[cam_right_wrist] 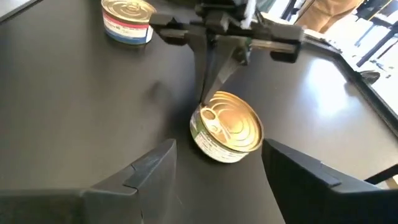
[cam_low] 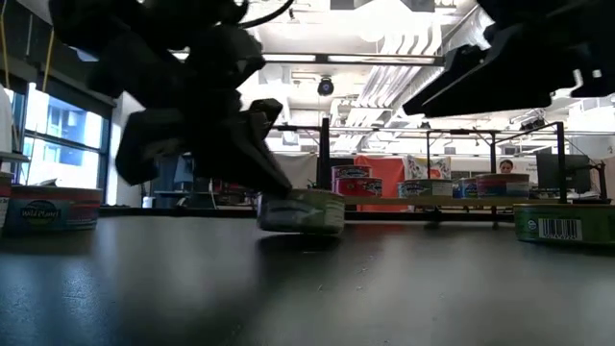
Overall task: Stack canned seafood by type on shelf
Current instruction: Stack the green tuna can on top of the upper green tuna can on the shelf
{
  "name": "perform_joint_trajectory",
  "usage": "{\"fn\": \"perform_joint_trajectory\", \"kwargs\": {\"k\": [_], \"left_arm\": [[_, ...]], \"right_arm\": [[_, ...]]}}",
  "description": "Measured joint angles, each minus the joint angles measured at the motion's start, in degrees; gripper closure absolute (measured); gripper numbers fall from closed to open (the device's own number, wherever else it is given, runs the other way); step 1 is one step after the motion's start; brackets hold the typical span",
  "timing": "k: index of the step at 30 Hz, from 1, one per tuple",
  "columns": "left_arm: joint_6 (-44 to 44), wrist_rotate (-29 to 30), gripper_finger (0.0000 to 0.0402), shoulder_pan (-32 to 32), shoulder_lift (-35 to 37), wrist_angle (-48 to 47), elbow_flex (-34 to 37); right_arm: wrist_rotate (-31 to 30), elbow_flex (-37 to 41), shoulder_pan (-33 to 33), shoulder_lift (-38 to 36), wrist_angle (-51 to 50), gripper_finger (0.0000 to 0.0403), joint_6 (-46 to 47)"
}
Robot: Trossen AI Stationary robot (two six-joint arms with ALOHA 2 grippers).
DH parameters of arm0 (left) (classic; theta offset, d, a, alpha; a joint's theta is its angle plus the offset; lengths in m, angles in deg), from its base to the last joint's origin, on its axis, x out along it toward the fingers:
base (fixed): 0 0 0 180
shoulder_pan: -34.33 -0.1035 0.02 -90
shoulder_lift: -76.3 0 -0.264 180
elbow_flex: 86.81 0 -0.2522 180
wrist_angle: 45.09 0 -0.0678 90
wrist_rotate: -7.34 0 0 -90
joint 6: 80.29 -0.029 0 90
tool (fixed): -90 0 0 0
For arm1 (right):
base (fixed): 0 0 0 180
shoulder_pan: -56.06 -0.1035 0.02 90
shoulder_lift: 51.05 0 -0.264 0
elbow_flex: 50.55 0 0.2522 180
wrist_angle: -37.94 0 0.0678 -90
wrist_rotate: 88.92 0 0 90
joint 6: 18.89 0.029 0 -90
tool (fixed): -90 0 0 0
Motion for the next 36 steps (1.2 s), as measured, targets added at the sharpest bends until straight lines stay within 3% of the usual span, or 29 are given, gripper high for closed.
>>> {"fn": "perform_joint_trajectory", "kwargs": {"k": [10,13,18,25,31,36], "left_arm": [[9.1,-0.5,0.0401,-3.2,0.0,1.3,-4.3],[11.4,-0.5,0.0401,-4.0,0.0,1.6,-5.0],[14.2,-1.3,0.0401,-5.1,0.0,1.8,-5.3],[15.4,-1.4,0.0401,-5.5,0.1,3.4,-5.3],[17.2,-1.4,0.0401,-5.5,0.1,3.3,-5.4],[17.4,-0.5,0.0396,-5.5,0.1,3.2,-5.4]], "right_arm": [[11.3,0.0,7.6,3.6,1.0,0.0121,-9.7],[10.2,0.0,8.9,6.8,4.8,0.0109,-15.6],[3.3,-0.3,9.3,13.1,15.7,0.0107,-26.7],[3.7,-7.2,9.3,19.2,11.5,0.0111,-30.8],[-1.4,-13.2,9.3,20.5,2.6,0.0166,-29.9],[-4.8,-17.4,9.2,20.6,-9.4,0.0277,-22.7]]}}
